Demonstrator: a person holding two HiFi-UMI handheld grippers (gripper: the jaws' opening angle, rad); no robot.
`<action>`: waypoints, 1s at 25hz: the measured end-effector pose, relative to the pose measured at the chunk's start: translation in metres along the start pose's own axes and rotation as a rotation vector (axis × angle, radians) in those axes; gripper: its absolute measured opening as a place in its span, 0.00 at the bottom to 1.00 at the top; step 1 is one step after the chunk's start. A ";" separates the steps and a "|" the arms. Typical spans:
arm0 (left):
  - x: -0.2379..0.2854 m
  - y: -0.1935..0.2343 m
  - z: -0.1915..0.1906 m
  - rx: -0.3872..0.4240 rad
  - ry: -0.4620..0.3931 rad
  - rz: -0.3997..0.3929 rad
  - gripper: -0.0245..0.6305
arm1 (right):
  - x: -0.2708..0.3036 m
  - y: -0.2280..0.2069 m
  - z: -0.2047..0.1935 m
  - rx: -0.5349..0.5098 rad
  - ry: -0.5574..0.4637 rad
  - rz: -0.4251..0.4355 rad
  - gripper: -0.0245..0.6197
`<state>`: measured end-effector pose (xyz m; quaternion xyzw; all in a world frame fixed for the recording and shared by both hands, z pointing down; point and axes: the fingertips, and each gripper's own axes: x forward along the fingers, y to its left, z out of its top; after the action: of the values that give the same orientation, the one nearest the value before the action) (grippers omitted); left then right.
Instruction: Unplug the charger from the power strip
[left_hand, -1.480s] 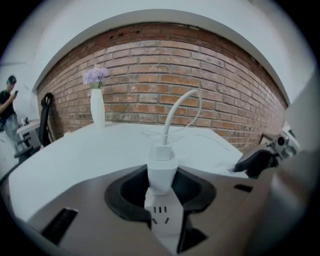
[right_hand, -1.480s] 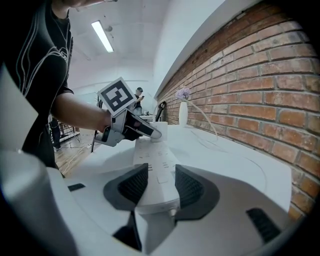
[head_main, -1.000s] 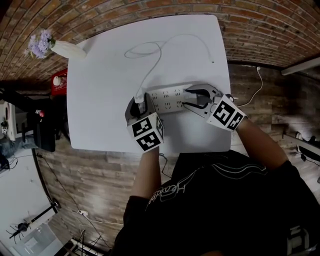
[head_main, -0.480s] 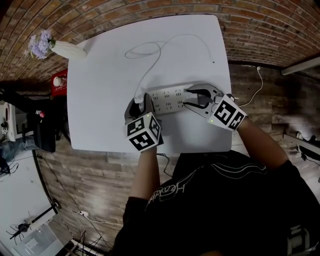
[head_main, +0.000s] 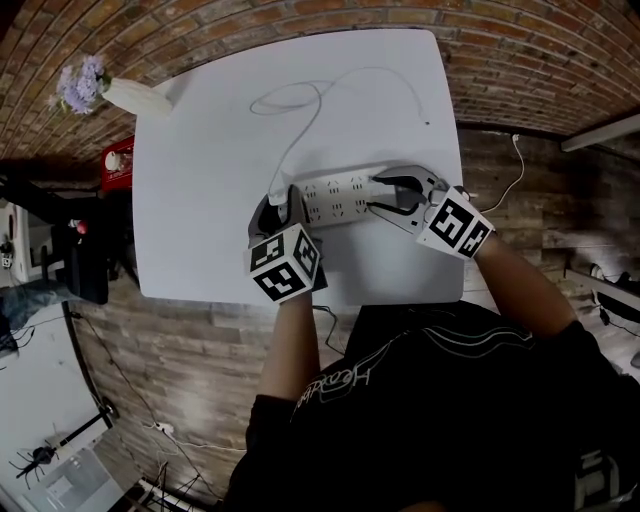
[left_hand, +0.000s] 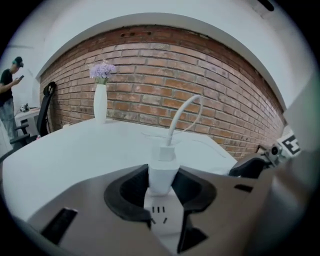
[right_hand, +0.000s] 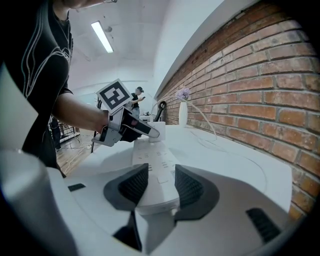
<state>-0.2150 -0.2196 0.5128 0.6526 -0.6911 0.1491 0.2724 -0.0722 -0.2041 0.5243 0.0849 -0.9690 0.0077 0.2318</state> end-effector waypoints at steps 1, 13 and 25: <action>0.000 0.000 -0.001 -0.007 0.002 -0.004 0.25 | 0.000 0.000 0.000 0.000 0.000 0.000 0.27; -0.007 -0.007 0.009 0.177 -0.039 0.072 0.24 | 0.000 -0.001 0.002 0.002 -0.009 -0.007 0.26; -0.008 0.000 0.000 0.048 -0.035 0.039 0.24 | 0.001 0.000 0.001 0.001 0.000 -0.006 0.27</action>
<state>-0.2153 -0.2127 0.5085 0.6480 -0.7046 0.1596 0.2414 -0.0738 -0.2047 0.5239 0.0877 -0.9688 0.0075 0.2319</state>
